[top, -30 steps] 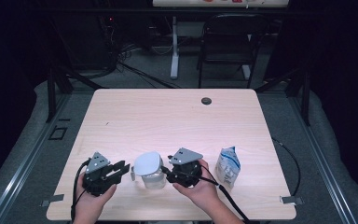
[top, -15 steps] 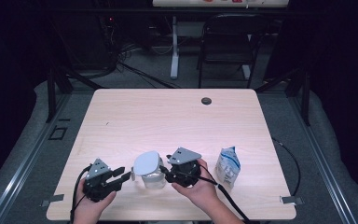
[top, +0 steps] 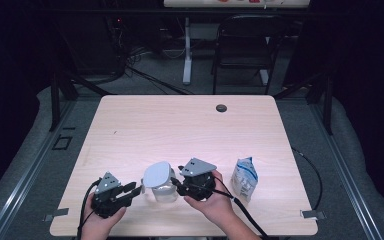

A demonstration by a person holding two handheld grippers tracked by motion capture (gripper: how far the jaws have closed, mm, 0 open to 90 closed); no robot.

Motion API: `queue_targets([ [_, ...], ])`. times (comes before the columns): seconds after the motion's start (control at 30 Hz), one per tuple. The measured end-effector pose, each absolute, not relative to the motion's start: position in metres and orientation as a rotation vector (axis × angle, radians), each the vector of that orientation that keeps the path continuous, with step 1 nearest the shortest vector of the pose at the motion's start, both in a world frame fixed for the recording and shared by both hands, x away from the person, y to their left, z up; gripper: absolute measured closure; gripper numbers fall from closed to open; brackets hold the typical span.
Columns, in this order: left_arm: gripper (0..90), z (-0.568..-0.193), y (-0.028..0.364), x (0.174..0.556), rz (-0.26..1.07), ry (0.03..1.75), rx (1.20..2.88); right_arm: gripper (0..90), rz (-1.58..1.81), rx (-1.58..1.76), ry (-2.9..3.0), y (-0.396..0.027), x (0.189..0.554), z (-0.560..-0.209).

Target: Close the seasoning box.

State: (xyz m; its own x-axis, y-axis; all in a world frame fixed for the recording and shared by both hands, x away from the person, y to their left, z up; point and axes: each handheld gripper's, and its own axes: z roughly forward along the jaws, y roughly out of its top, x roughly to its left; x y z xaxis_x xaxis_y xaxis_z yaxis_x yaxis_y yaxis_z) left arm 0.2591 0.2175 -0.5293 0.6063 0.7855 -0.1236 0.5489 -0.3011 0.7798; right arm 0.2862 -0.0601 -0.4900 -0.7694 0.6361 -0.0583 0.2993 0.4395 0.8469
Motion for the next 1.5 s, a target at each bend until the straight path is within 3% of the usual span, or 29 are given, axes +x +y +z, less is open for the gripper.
queue_targets([
  [0.47,81.7,-0.537,0.205,0.265,0.403,1.038,2.035,55.9,1.257,0.790,2.331,-0.060,0.286,-0.490],
  [1.1,84.5,-0.537,0.198,0.269,0.481,0.990,2.073,55.9,1.276,0.784,2.313,-0.055,0.288,-0.482],
  [1.5,84.6,-0.538,0.198,0.271,0.453,0.949,2.077,55.9,1.302,0.758,2.306,-0.041,0.290,-0.472],
])
